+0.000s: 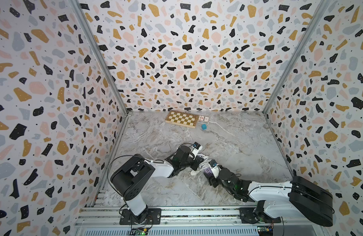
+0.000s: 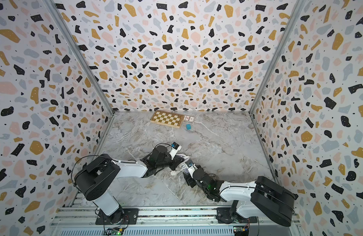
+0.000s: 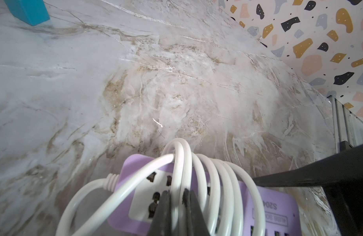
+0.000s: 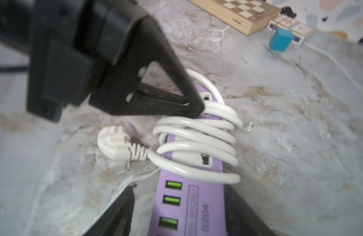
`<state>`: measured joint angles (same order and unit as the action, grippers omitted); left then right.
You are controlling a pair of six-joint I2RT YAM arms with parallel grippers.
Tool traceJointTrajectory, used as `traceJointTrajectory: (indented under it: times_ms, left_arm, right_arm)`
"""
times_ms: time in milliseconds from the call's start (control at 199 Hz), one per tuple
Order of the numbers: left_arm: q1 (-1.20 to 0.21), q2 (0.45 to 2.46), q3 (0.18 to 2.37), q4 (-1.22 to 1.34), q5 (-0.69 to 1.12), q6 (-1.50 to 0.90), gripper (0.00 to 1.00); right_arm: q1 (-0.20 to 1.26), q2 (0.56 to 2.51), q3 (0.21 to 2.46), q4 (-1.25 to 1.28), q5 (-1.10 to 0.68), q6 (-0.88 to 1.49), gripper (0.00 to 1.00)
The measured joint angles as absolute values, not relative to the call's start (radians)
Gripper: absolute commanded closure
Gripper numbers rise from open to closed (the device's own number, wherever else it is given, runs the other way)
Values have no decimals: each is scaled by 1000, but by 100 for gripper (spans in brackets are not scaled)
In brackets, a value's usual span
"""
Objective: Wrap the cord around the power strip
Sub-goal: Place the power strip at the center of the board.
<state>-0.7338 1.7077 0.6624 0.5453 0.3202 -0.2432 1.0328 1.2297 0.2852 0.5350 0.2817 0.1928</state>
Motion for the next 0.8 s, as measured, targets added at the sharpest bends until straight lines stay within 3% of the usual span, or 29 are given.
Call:
traceJointTrajectory:
  times_ms: [130, 236, 497, 803]
  left_arm:
    - [-734, 1708, 661, 553, 320, -238, 100]
    - [-734, 1708, 658, 559, 320, -235, 100]
    - [-735, 1712, 646, 582, 321, -230, 100]
    - [-737, 1720, 639, 605, 330, -228, 100]
  right_arm:
    - [1013, 1136, 296, 516, 228, 177, 78]
    - [951, 1136, 317, 540, 170, 171, 88]
    - [870, 1382, 341, 721, 76, 179, 100]
    - [955, 1460, 278, 898, 109, 276, 100]
